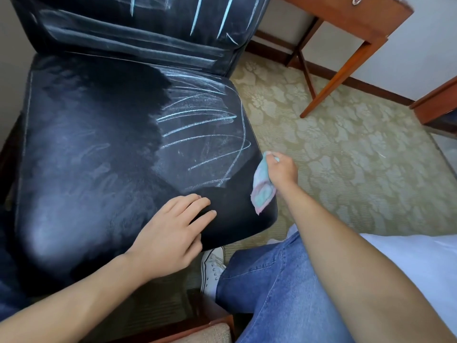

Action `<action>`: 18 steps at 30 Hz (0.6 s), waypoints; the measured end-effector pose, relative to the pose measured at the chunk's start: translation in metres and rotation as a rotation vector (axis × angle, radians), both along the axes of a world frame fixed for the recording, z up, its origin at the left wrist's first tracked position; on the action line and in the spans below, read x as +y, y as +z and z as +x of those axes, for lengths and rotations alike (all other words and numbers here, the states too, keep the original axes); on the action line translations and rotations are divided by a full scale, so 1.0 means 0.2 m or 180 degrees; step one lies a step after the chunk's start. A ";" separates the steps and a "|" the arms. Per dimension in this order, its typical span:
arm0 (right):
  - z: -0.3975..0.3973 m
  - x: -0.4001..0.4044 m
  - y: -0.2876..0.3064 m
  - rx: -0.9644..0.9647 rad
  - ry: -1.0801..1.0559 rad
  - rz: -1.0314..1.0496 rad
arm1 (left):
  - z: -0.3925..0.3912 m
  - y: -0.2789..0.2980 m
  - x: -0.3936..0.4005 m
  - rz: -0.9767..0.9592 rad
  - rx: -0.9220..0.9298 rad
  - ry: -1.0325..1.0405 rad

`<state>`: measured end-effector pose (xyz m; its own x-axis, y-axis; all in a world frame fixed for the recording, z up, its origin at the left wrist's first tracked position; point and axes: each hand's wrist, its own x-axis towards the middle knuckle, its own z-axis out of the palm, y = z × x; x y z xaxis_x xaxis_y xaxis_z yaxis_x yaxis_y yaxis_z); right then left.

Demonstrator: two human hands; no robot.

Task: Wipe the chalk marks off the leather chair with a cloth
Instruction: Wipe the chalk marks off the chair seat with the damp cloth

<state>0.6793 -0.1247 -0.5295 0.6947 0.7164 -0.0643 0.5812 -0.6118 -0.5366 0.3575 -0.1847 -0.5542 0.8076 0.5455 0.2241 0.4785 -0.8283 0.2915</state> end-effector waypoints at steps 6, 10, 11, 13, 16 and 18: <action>-0.24 -0.20 0.04 -0.0780 0.1111 0.0307 | 0.00 0.02 0.01 -0.0122 0.0014 -0.0002; -0.37 -0.35 0.05 -0.1169 0.2377 0.0378 | -0.01 0.02 0.01 -0.0112 0.0032 -0.0020; -0.33 -0.31 0.06 -0.1291 0.2465 0.0335 | -0.01 0.02 0.00 -0.0086 0.0036 -0.0023; -0.22 -0.19 0.08 -0.1360 0.2106 0.0108 | -0.01 0.02 0.00 -0.0030 0.0027 -0.0028; -0.10 0.01 0.08 -0.1085 0.1409 -0.0131 | -0.01 0.02 0.00 0.0042 0.0029 -0.0021; -0.14 0.03 0.08 -0.0960 0.1218 -0.0065 | -0.01 0.02 0.00 0.0043 0.0024 -0.0036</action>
